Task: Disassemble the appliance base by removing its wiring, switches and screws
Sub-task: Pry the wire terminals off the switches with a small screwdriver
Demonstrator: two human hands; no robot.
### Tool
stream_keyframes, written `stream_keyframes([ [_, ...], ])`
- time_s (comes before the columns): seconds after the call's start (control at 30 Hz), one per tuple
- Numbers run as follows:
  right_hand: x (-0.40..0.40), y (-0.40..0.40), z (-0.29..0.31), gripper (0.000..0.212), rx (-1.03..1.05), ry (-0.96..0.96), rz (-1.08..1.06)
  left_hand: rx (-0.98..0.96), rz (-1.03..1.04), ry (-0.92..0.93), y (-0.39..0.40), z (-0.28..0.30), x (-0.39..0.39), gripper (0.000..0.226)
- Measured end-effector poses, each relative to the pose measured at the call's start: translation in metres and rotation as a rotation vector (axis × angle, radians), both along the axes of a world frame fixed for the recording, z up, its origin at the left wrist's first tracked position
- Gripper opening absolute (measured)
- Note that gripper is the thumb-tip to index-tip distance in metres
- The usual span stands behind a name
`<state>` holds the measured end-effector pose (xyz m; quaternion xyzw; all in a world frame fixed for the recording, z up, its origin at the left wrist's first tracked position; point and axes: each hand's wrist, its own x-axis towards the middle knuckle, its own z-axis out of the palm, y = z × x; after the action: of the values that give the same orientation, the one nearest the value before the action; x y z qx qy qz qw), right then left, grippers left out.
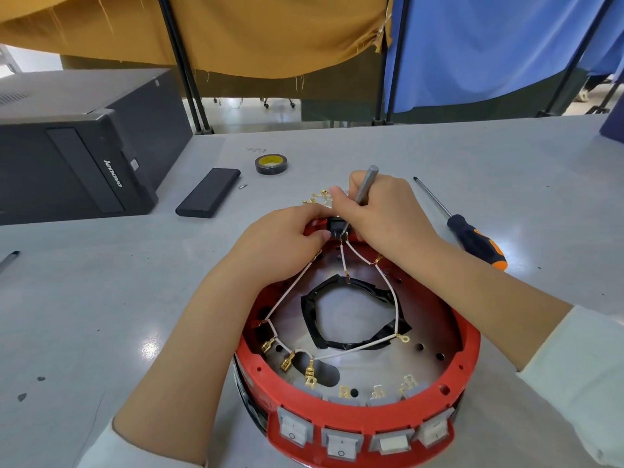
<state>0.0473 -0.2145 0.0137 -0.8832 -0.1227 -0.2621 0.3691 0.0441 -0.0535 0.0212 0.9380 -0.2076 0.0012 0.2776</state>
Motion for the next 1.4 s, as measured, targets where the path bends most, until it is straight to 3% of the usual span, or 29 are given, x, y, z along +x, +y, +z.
stream_keyframes([
  [0.2,-0.001,0.002,0.003,0.046,-0.065,-0.018,0.055,0.007,0.000,0.001,-0.001,0.000,0.001,0.037],
  [0.37,0.010,0.006,0.012,0.046,0.046,0.169,0.045,0.022,0.021,0.003,-0.001,0.001,0.000,0.037],
  [0.5,0.016,0.008,0.021,0.040,0.004,0.272,0.034,0.029,0.023,0.013,-0.001,0.001,0.000,0.037],
  [0.77,0.009,0.004,0.008,0.045,0.110,0.041,-0.011,0.015,0.016,0.000,0.000,0.001,0.000,0.035],
  [0.93,0.010,0.006,0.005,0.045,0.025,0.079,0.006,0.023,0.009,-0.003,-0.001,0.000,0.000,0.037],
  [1.07,0.009,0.004,0.013,0.045,0.132,0.099,-0.016,0.019,0.016,0.014,-0.001,0.001,0.000,0.035],
  [1.13,0.002,0.001,0.025,0.035,0.162,0.162,0.047,0.009,0.020,0.018,-0.001,0.001,0.001,0.034],
  [1.23,-0.019,-0.003,0.039,0.016,0.101,0.312,0.216,-0.001,0.014,0.014,-0.001,0.001,0.000,0.033],
  [1.33,-0.049,0.000,0.044,0.030,-0.082,0.376,0.244,-0.012,0.013,0.015,-0.001,0.001,0.000,0.030],
  [1.4,-0.064,0.003,0.041,0.036,-0.389,0.307,0.150,-0.028,0.019,0.032,-0.001,0.001,0.000,0.027],
])
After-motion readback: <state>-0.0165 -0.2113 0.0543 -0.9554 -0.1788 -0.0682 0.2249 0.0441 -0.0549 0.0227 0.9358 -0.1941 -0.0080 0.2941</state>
